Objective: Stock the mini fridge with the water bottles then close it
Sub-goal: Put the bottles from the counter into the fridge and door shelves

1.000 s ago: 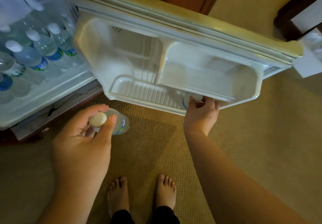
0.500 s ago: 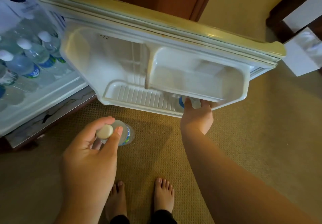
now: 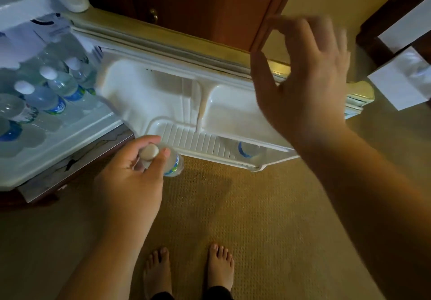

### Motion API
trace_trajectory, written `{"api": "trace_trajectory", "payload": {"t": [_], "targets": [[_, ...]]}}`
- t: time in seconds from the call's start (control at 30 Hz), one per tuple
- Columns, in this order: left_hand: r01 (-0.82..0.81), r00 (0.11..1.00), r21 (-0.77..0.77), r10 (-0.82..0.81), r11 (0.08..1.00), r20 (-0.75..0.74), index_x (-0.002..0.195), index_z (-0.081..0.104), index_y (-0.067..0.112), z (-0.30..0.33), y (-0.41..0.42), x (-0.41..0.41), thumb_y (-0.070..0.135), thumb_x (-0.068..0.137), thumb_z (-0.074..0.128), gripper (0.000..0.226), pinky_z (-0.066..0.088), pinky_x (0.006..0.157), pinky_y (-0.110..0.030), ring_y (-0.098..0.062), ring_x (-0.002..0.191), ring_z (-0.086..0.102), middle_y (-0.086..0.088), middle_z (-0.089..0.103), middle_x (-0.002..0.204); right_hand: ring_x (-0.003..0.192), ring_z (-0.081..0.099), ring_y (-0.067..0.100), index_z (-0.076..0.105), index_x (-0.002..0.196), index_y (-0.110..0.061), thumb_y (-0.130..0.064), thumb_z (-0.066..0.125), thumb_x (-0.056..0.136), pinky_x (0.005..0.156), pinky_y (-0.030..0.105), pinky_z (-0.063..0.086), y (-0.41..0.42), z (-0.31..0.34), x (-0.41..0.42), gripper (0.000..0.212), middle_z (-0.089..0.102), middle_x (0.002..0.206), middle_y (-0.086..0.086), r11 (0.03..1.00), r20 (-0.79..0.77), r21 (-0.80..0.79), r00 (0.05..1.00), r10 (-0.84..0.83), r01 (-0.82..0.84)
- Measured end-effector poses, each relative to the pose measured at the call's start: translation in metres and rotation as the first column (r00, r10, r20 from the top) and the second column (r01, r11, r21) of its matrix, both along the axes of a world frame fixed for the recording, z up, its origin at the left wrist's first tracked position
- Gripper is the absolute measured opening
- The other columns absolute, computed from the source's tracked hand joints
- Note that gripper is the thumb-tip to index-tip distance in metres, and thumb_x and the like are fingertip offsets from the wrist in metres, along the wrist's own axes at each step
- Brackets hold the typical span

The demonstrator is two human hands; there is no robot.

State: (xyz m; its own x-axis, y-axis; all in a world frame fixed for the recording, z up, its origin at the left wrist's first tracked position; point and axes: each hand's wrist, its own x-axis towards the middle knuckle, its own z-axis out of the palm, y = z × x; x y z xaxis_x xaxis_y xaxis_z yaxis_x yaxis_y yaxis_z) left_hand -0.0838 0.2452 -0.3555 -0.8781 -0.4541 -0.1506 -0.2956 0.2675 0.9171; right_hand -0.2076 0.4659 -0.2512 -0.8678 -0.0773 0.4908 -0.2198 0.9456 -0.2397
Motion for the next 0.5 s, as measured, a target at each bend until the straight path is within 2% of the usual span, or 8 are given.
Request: {"api": "trace_trajectory", "payload": {"t": [0.07, 0.1, 0.13, 0.17, 0.23, 0.33, 0.4, 0.5], "targets": [[0.008, 1.0, -0.036, -0.008, 0.999, 0.004, 0.107, 0.078, 0.035, -0.001, 0.0, -0.014, 0.029, 0.09, 0.082, 0.019, 0.064, 0.082, -0.048, -0.013, 0.095, 0.073, 0.013, 0.076, 0.102, 0.121, 0.054, 0.032, 0.058, 0.14, -0.027, -0.057, 0.039, 0.105, 0.104, 0.042, 0.037, 0.01, -0.008, -0.022, 0.051, 0.06, 0.13, 0.006, 0.987, 0.228, 0.149, 0.97, -0.088, 0.054], [0.008, 1.0, -0.042, -0.008, 0.999, 0.0, 0.107, 0.078, 0.034, -0.004, -0.001, -0.022, 0.03, 0.09, 0.082, 0.019, 0.063, 0.081, -0.049, -0.016, 0.094, 0.073, 0.011, 0.075, 0.102, 0.117, 0.055, 0.034, 0.059, 0.135, -0.029, -0.062, 0.03, 0.105, 0.102, 0.045, 0.039, 0.012, -0.014, -0.028, 0.053, 0.061, 0.126, 0.006, 0.978, 0.308, 0.203, 0.945, -0.108, 0.046], [0.012, 1.0, -0.049, -0.012, 0.999, -0.008, 0.107, 0.078, 0.033, -0.007, 0.0, -0.03, 0.03, 0.09, 0.082, 0.018, 0.063, 0.08, -0.05, -0.019, 0.093, 0.073, 0.008, 0.075, 0.102, 0.104, 0.058, 0.035, 0.063, 0.123, -0.028, -0.065, 0.024, 0.105, 0.09, 0.044, 0.042, 0.014, -0.021, -0.033, 0.056, 0.064, 0.112, 0.006, 0.971, 0.344, 0.236, 0.932, -0.111, 0.029], [0.019, 1.0, -0.063, -0.02, 0.998, -0.016, 0.107, 0.078, 0.032, -0.01, 0.0, -0.037, 0.03, 0.09, 0.082, 0.018, 0.062, 0.08, -0.051, -0.02, 0.093, 0.072, 0.006, 0.075, 0.102, 0.089, 0.057, 0.034, 0.064, 0.11, -0.026, -0.065, 0.02, 0.105, 0.077, 0.041, 0.042, 0.016, -0.027, -0.036, 0.059, 0.062, 0.095, 0.004, 0.968, 0.341, 0.252, 0.934, -0.104, 0.016], [0.027, 0.999, -0.082, -0.029, 0.996, -0.022, 0.107, 0.078, 0.031, -0.018, 0.002, -0.053, 0.028, 0.09, 0.083, 0.018, 0.061, 0.083, -0.049, -0.018, 0.095, 0.071, 0.005, 0.074, 0.101, 0.072, 0.051, 0.031, 0.06, 0.095, -0.023, -0.067, 0.018, 0.104, 0.064, 0.037, 0.037, 0.018, -0.034, -0.039, 0.062, 0.05, 0.074, -0.002, 0.968, 0.284, 0.248, 0.954, -0.097, 0.025], [0.04, 0.999, -0.082, -0.042, 0.996, -0.016, 0.109, 0.078, 0.027, -0.03, 0.008, -0.074, 0.024, 0.09, 0.084, 0.021, 0.061, 0.087, -0.044, -0.012, 0.096, 0.069, 0.006, 0.072, 0.1, 0.068, 0.046, 0.03, 0.058, 0.09, -0.023, -0.068, 0.016, 0.103, 0.062, 0.036, 0.033, 0.018, -0.038, -0.041, 0.062, 0.043, 0.07, -0.004, 0.966, 0.251, 0.252, 0.961, -0.117, 0.052], [0.071, 0.997, -0.126, -0.075, 0.989, -0.029, 0.11, 0.078, 0.023, -0.037, 0.013, -0.087, 0.022, 0.09, 0.083, 0.021, 0.061, 0.085, -0.041, -0.015, 0.096, 0.07, 0.003, 0.073, 0.099, 0.068, 0.043, 0.029, 0.055, 0.088, -0.025, -0.067, 0.016, 0.103, 0.062, 0.036, 0.031, 0.016, -0.038, -0.041, 0.06, 0.043, 0.071, -0.003, 0.964, 0.247, 0.257, 0.96, -0.131, 0.066], [0.132, 0.991, -0.172, -0.137, 0.976, -0.014, 0.106, 0.076, 0.022, -0.049, 0.022, -0.103, 0.02, 0.09, 0.083, 0.018, 0.054, 0.076, -0.017, -0.016, 0.09, 0.069, 0.002, 0.075, 0.099, 0.068, 0.042, 0.03, 0.055, 0.088, -0.025, -0.065, 0.017, 0.104, 0.062, 0.036, 0.03, 0.016, -0.038, -0.04, 0.057, 0.043, 0.072, -0.002, 0.962, 0.225, 0.264, 0.966, -0.126, 0.064]]}}
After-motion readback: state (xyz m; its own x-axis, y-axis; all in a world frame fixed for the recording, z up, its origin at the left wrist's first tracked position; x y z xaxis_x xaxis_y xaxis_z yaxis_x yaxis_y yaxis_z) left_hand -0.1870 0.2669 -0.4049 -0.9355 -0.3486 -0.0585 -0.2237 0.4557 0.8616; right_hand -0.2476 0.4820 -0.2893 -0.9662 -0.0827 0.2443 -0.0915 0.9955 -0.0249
